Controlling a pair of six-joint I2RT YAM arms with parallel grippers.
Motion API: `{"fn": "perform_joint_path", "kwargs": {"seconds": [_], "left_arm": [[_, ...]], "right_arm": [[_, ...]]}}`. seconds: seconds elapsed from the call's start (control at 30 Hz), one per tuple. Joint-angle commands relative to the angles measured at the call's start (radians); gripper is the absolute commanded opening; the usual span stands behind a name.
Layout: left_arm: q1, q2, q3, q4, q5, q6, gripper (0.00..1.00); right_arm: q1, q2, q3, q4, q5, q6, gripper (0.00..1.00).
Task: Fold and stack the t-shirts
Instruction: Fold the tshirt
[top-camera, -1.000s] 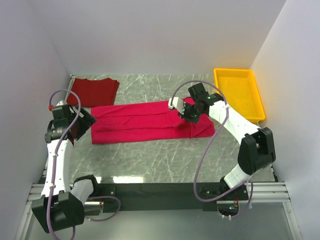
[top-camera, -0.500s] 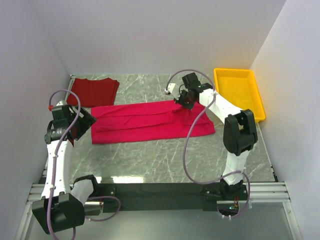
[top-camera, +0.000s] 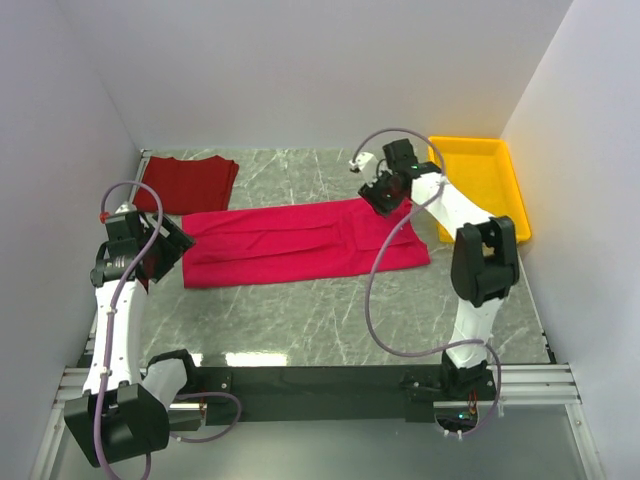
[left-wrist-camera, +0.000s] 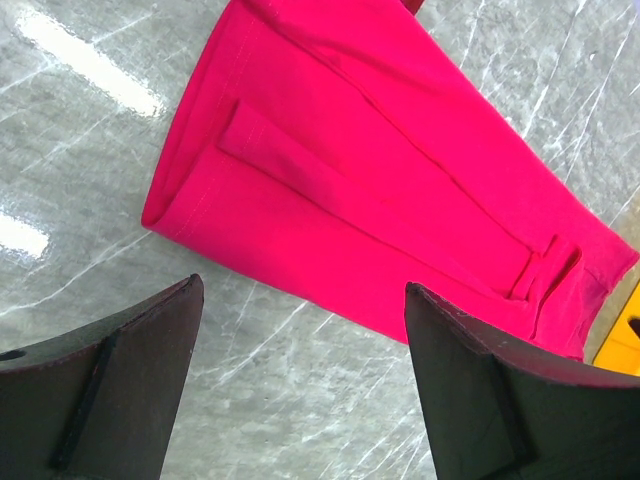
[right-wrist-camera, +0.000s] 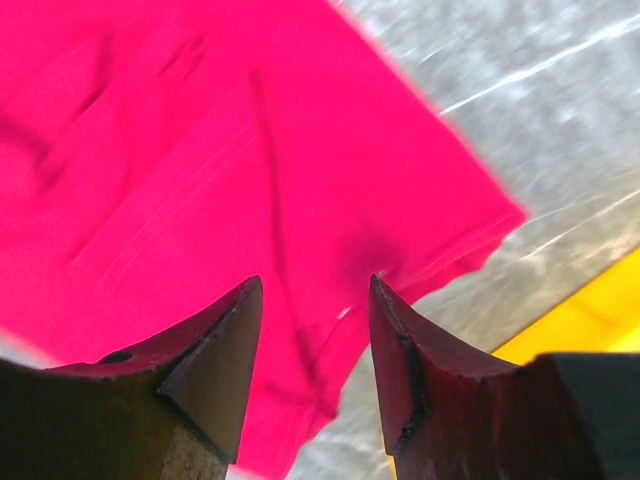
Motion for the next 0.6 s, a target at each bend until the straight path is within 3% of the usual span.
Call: {"fn": "perform_joint_path", "kwargs": {"seconds": [0.0, 0.07, 0.2, 0.57], "left_arm": [[0.004, 0.006, 0.0, 0.027, 0.022, 0.025, 0.86], [0.005, 0.011, 0.002, 0.029, 0.023, 0.031, 0.86], [0.004, 0.018, -0.001, 0.037, 0.032, 0.031, 0.86], [0.005, 0.008, -0.015, 0.04, 0.037, 0.026, 0.86]], "right_arm": [[-0.025, -0.14, -0.067, -0.123, -0.219, -0.031, 0.54], [-0.009, -0.184, -0.161, -0.159, -0.321, -0.116, 0.54], [0.044, -0.221, -0.312, -0.08, -0.276, -0.129, 0.54], [0.119, -0.08, -0.288, 0.063, -0.118, -0.011, 0.55]]}}
